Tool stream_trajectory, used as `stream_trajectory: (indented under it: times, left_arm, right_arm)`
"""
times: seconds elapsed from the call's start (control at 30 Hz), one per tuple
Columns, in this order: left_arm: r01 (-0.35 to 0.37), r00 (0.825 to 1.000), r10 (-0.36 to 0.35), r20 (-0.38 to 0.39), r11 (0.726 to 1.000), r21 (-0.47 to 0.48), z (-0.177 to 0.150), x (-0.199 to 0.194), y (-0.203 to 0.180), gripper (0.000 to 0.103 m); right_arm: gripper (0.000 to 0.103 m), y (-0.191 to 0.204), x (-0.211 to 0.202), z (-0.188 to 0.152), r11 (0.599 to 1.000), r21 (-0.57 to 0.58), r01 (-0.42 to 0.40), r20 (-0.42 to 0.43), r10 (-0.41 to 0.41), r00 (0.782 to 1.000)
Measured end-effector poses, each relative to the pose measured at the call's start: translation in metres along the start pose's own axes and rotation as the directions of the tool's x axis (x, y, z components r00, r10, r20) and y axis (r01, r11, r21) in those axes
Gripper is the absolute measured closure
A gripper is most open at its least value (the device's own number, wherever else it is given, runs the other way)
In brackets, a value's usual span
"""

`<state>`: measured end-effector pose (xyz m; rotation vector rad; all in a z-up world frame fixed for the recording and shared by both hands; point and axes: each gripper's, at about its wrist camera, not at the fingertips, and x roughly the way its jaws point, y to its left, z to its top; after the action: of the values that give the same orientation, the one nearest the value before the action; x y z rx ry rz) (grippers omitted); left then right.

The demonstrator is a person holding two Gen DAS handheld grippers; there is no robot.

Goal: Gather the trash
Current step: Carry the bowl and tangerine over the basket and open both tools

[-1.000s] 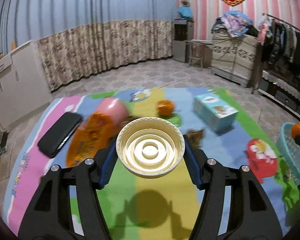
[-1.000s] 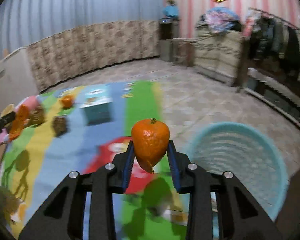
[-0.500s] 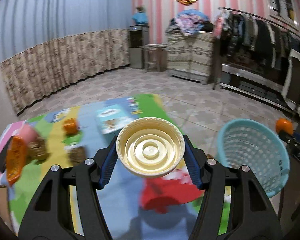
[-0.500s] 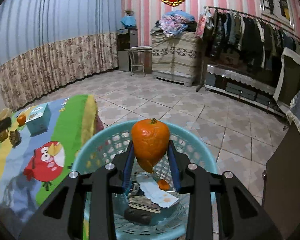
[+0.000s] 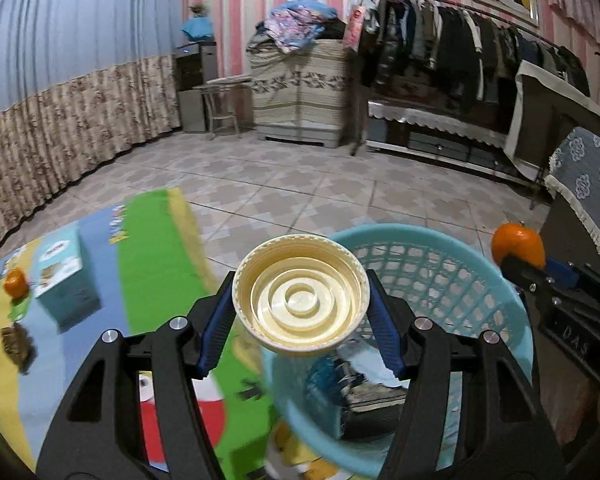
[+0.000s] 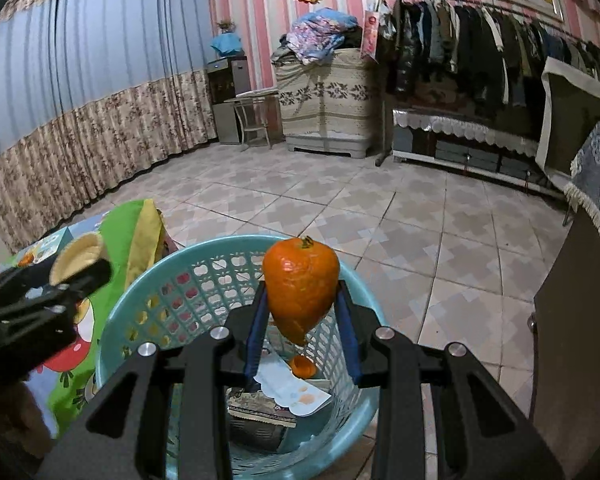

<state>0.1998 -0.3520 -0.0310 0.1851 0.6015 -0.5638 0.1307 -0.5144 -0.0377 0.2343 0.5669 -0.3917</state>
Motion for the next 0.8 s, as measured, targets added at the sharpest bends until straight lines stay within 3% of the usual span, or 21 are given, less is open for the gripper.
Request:
stream_trajectory:
  times: [0.07,0.17,0.5,0.8]
  left_arm:
    - [0.022,1.0,-0.022,-0.009,1.0,-0.006,0.001,0.006,-0.002,0.042]
    - [-0.007,1.0,0.007,-0.002,1.0,-0.001,0.002,0.008,-0.002,0.023]
    - [-0.085,0.996,0.087,0.029,0.995,-0.057,0.011,-0.009,0.033,0.01]
    - [-0.173,0.983,0.178,0.04,0.98,-0.1,0.002,-0.035,0.076,0.007]
  right_arm:
    - [0.07,0.0,0.0,0.0,1.0,-0.001,0.001,0.0,-0.001,1.0]
    - [0.07,-0.003,0.003,-0.001,1.0,0.008,0.002,-0.004,-0.002,1.0]
    - [0.07,0.01,0.007,-0.004,1.0,-0.012,-0.01,-0.014,0.01,1.0]
    - [0.069,0.047,0.014,-0.006,0.997,-0.065,-0.042,-0.027,0.04,0.999]
